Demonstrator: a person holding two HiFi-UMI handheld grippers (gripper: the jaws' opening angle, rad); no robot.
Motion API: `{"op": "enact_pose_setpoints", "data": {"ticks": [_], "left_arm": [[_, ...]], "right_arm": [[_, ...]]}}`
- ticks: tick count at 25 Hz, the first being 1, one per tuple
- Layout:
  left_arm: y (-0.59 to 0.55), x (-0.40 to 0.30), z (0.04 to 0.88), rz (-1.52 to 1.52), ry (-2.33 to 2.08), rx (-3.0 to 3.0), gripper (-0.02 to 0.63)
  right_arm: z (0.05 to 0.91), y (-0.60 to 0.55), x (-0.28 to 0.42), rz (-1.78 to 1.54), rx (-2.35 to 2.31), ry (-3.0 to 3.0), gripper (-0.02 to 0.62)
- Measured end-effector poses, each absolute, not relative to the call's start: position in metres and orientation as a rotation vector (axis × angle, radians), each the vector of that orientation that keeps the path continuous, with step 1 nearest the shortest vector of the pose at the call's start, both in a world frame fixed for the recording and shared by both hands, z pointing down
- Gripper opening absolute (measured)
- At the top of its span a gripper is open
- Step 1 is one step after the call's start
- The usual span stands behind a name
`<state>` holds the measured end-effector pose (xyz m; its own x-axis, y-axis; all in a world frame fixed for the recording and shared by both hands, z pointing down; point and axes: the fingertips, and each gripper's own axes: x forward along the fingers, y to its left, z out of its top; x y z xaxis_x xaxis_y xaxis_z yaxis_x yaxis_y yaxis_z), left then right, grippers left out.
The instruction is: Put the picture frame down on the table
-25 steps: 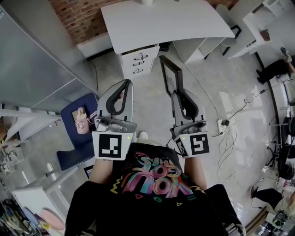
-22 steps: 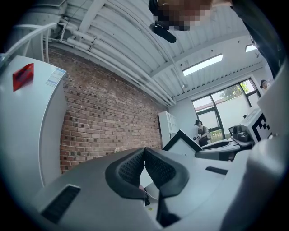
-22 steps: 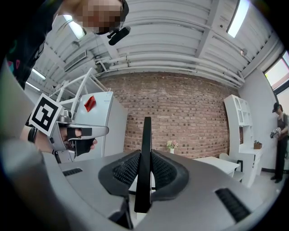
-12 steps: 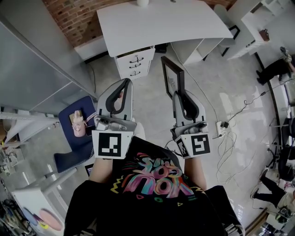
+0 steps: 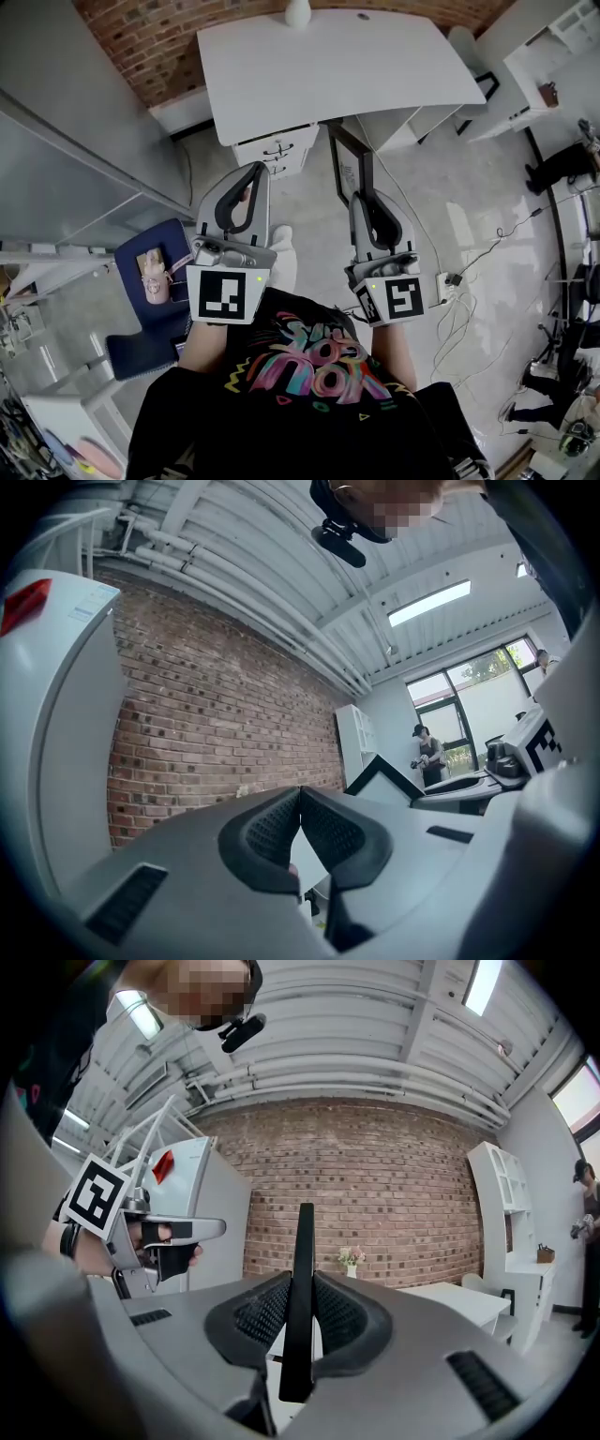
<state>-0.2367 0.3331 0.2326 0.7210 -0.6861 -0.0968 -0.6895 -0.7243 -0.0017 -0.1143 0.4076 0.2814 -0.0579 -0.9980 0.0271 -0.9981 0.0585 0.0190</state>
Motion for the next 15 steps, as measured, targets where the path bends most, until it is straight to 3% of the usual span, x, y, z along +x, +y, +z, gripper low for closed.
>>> {"op": "enact_pose_setpoints", "data": {"ticks": [15], "left_arm": [[0.113,-0.168,0.245,0.105,1.19,-2.895,0.025]], "right_arm": [[0.289,0.187,-0.045,0.076,2.112,-2.283,0.091]]}}
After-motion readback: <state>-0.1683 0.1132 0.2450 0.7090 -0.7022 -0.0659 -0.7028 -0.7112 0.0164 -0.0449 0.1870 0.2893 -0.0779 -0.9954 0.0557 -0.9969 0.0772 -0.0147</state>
